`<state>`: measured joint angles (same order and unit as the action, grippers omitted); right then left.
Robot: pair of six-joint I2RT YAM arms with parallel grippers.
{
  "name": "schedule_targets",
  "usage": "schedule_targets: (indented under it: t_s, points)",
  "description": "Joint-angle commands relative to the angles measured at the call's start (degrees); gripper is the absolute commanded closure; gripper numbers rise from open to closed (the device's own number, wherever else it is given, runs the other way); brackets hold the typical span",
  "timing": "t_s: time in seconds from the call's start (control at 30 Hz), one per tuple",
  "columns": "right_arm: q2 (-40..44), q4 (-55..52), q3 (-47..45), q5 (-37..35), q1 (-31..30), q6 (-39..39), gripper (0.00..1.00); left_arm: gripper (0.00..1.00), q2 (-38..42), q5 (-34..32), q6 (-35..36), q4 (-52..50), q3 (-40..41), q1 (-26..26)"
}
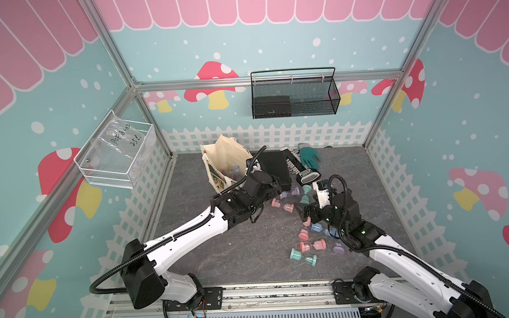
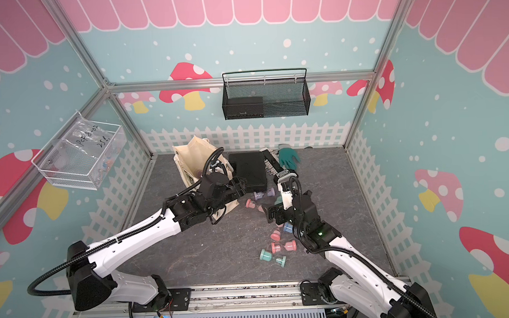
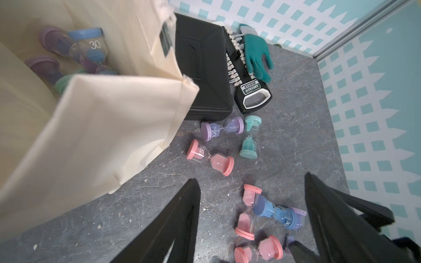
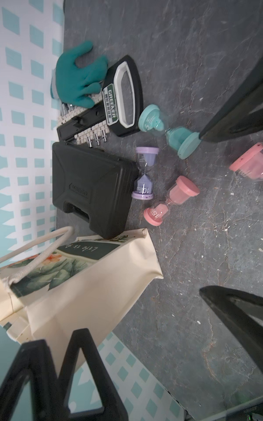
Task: Put the hourglass into the canvas bag
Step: Pick up the hourglass from the center of the board.
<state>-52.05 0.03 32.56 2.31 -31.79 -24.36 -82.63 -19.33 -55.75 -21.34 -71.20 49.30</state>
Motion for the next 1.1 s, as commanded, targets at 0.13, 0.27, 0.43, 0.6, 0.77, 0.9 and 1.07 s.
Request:
schedule_targets:
  t_s: [0.13, 0.27, 0.43, 0.6, 0.77, 0.9, 1.07]
  points:
    - [0.4, -2.3, -2.9, -0.8, 1.6, -2.4, 0.0, 0.26, -8.9, -0.7, -8.8, 3.3, -0.2, 1.8]
    - [-0.5, -2.7, -2.8, -0.8, 2.1, -2.5, 0.01, 0.26, -14.2, -1.9, -9.8, 1.9, -2.5, 1.8]
    - [-2.0, -2.4, -3.1, -0.3, 3.0, -2.1, 0.0, 0.26, -21.4, -2.2, -11.6, -1.0, -6.3, 1.4]
    - [-2.9, -1.9, -3.7, 0.1, 4.0, -1.4, 0.0, 0.25, -27.2, -2.5, -14.2, -4.3, -9.8, 0.9]
    - [-3.4, -1.2, -4.0, 1.5, 5.4, -1.1, 0.01, 0.25, -31.5, -3.4, -15.8, -5.7, -11.9, 0.3]
    - [-3.8, -0.7, -4.3, 2.8, 6.8, -1.0, 0.0, 0.25, -33.6, -4.2, -17.7, -7.6, -12.9, 0.1]
    - [-4.4, 0.4, -4.6, 4.2, 7.9, -0.8, 0.01, 0.24, -35.7, -4.9, -18.7, -9.1, -14.1, -0.2]
